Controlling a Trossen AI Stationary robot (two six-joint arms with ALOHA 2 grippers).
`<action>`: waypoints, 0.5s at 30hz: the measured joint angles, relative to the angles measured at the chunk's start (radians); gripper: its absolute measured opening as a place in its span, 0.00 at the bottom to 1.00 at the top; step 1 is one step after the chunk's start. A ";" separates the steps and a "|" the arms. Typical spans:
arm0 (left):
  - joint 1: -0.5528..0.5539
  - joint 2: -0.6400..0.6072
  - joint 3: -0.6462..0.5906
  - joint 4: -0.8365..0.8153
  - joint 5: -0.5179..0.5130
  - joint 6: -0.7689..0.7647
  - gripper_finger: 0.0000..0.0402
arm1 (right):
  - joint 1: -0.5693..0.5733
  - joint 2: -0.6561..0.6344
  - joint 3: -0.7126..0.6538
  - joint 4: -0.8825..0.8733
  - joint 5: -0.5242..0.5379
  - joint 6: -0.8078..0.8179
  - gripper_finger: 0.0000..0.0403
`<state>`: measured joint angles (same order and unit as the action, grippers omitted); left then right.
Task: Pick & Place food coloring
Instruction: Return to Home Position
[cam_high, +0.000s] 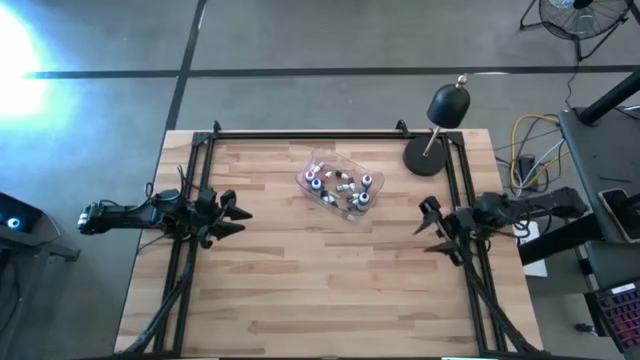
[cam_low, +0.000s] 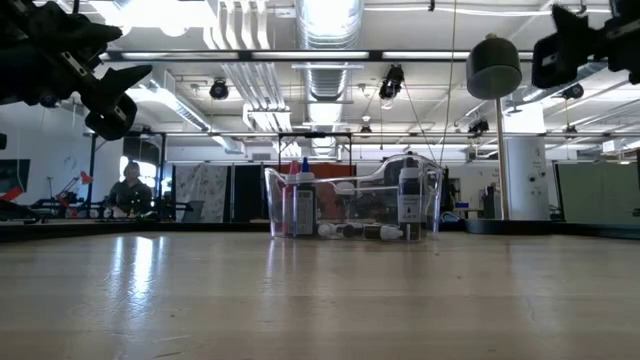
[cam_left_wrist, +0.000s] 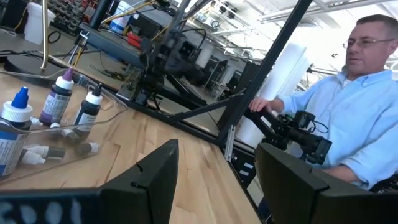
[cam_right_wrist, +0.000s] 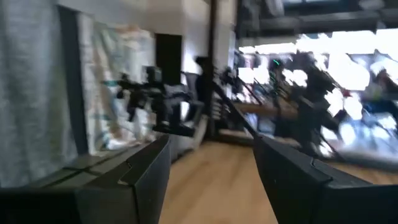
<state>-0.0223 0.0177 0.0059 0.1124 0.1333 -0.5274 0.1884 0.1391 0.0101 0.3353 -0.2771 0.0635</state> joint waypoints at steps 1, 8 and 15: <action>0.000 0.000 0.000 0.000 0.000 0.000 0.46 | -0.010 -0.015 0.000 -0.028 0.020 0.013 0.54; 0.000 0.000 0.000 -0.001 0.000 0.000 0.46 | -0.063 -0.107 0.000 -0.156 0.146 0.023 0.54; 0.000 0.000 0.001 -0.002 0.000 0.000 0.46 | -0.092 -0.139 0.000 -0.262 0.146 0.038 0.54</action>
<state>-0.0221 0.0177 0.0071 0.1108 0.1333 -0.5274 0.0965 -0.0002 0.0097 0.0734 -0.1312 0.1015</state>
